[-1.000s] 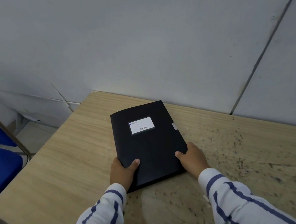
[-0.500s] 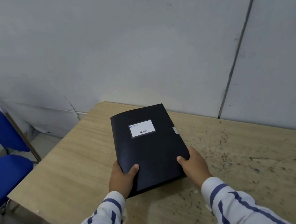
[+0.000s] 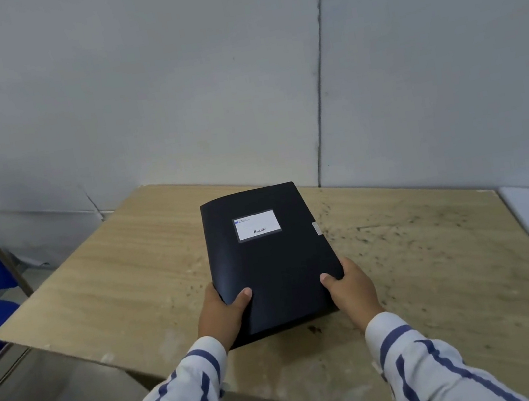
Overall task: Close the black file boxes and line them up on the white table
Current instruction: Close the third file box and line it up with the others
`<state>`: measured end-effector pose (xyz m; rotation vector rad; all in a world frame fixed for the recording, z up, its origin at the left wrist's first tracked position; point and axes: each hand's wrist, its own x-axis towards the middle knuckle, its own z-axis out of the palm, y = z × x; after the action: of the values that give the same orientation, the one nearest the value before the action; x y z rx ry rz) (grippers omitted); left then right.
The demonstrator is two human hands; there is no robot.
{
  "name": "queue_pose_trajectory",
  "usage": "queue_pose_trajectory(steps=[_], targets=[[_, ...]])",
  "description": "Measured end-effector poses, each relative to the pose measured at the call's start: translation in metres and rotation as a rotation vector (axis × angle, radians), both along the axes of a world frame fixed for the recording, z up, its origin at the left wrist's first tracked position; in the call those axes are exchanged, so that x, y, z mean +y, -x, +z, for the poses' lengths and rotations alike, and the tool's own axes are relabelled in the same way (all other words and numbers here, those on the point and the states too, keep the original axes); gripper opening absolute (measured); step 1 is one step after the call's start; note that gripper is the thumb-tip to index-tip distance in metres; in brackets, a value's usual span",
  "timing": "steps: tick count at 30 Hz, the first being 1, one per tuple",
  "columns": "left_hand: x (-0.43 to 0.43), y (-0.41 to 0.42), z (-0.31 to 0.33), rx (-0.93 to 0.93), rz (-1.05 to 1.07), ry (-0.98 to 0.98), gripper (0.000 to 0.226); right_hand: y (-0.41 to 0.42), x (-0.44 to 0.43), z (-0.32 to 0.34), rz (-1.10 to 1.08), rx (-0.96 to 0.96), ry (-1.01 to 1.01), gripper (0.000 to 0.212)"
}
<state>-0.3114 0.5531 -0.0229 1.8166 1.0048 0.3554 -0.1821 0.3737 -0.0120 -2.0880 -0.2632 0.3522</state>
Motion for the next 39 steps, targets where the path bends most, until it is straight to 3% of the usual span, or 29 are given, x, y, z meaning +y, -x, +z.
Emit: queue_pose_trajectory(steps=[12, 30, 39], targets=[[-0.139, -0.031, 0.017, -0.01, -0.198, 0.0, 0.056, 0.004, -0.162, 0.016, -0.179, 0.006, -0.006, 0.029], [-0.486, -0.197, 0.009, -0.034, -0.361, 0.097, 0.057, -0.126, -0.522, 0.02, -0.325, -0.021, 0.075, 0.025], [-0.574, -0.262, 0.007, 0.029, -0.434, 0.051, 0.058, -0.171, -0.61, 0.004, -0.433, 0.038, 0.055, 0.025]])
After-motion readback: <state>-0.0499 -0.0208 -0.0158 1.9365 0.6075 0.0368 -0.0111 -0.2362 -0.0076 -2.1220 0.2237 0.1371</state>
